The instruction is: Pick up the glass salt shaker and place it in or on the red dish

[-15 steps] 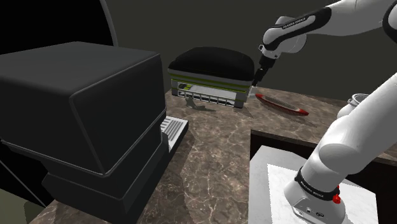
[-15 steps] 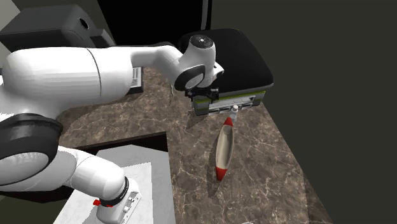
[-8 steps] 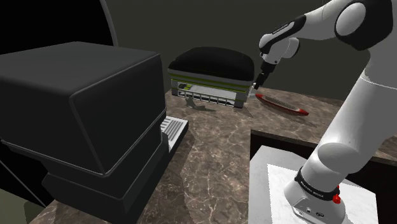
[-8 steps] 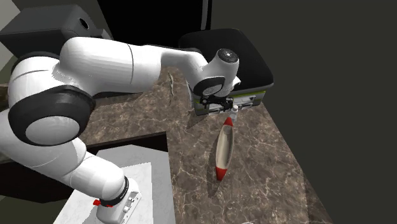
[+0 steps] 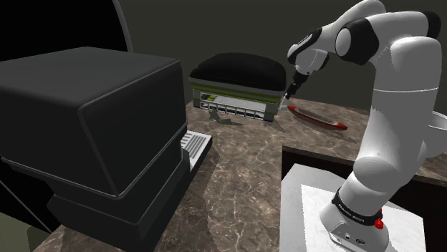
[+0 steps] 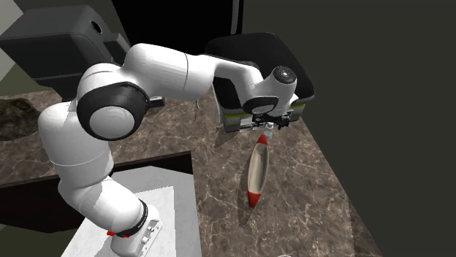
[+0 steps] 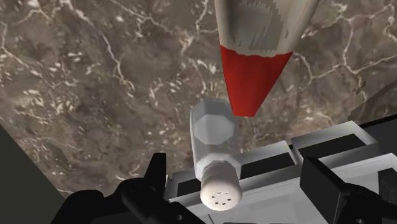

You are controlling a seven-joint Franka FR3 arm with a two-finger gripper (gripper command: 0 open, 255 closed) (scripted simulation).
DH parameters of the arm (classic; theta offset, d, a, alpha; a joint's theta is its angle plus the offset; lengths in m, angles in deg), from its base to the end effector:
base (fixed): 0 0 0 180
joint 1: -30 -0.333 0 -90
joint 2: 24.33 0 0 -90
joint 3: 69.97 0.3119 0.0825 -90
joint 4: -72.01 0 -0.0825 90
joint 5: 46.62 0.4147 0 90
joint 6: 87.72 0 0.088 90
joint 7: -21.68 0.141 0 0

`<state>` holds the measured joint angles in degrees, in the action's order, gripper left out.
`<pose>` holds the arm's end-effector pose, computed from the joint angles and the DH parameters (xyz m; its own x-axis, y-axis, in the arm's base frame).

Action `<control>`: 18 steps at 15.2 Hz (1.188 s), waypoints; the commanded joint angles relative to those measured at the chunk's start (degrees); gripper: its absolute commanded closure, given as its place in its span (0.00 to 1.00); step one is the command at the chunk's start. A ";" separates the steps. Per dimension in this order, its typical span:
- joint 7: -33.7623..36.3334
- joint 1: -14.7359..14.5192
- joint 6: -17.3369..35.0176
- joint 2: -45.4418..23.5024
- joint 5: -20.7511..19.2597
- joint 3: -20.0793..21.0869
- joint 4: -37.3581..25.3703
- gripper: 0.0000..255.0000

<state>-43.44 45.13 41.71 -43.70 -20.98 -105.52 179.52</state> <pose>0.4486 -0.4866 0.3193 0.9780 0.0260 0.2072 0.0227 -0.9996 0.0182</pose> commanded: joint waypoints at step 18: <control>-2.51 1.61 3.68 -4.57 3.95 1.97 -0.47 1.00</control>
<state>-45.94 46.74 45.39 -48.24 -17.03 -103.54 179.06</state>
